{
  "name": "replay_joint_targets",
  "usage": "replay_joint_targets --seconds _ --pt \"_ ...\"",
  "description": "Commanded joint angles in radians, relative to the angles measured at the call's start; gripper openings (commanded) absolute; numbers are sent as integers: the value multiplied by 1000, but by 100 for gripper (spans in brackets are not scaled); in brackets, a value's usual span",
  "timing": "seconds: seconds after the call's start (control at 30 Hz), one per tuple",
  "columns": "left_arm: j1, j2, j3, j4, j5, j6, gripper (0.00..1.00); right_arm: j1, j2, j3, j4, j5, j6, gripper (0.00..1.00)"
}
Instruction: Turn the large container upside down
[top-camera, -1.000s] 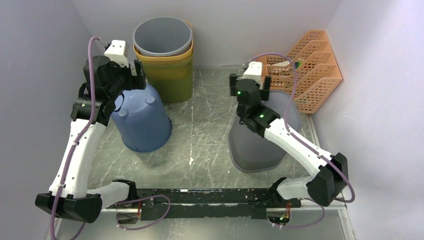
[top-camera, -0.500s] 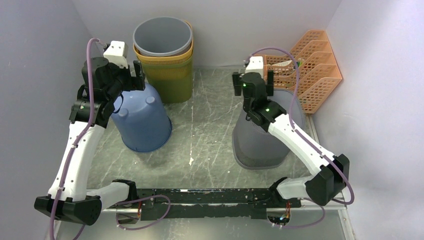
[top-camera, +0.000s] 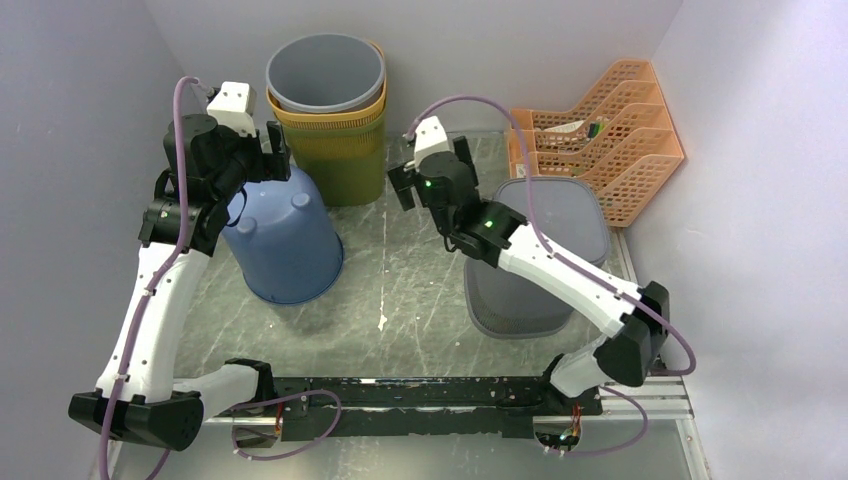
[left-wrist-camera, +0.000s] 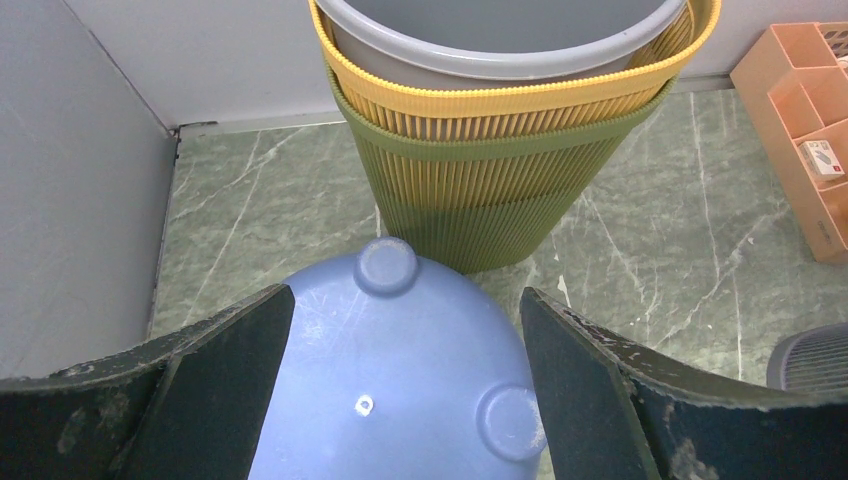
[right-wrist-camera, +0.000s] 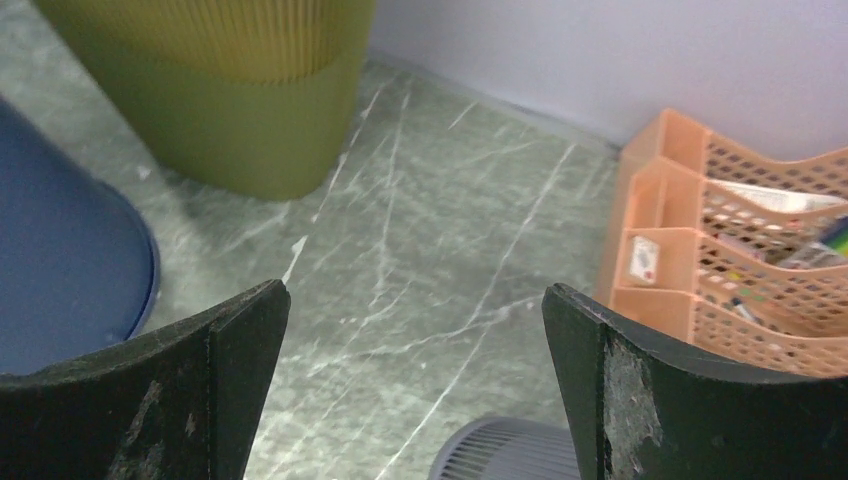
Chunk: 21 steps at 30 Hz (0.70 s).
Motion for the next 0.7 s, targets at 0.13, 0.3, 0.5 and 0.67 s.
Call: replay_joint_targets --seconds 0.13,0.3,0.5,0.67 --pt "-7 -15 -5 8 -2 2 95 9 118 -102 93 -137 148 100" --pt "-6 -22 -24 0 -21 18 95 7 146 -129 87 -52 221 100" --pt "-6 -24 -40 1 -27 24 96 -17 38 -318 100 8 339 100" --pt "-7 -12 -45 11 -8 6 95 -121 -60 -448 87 -84 429 100"
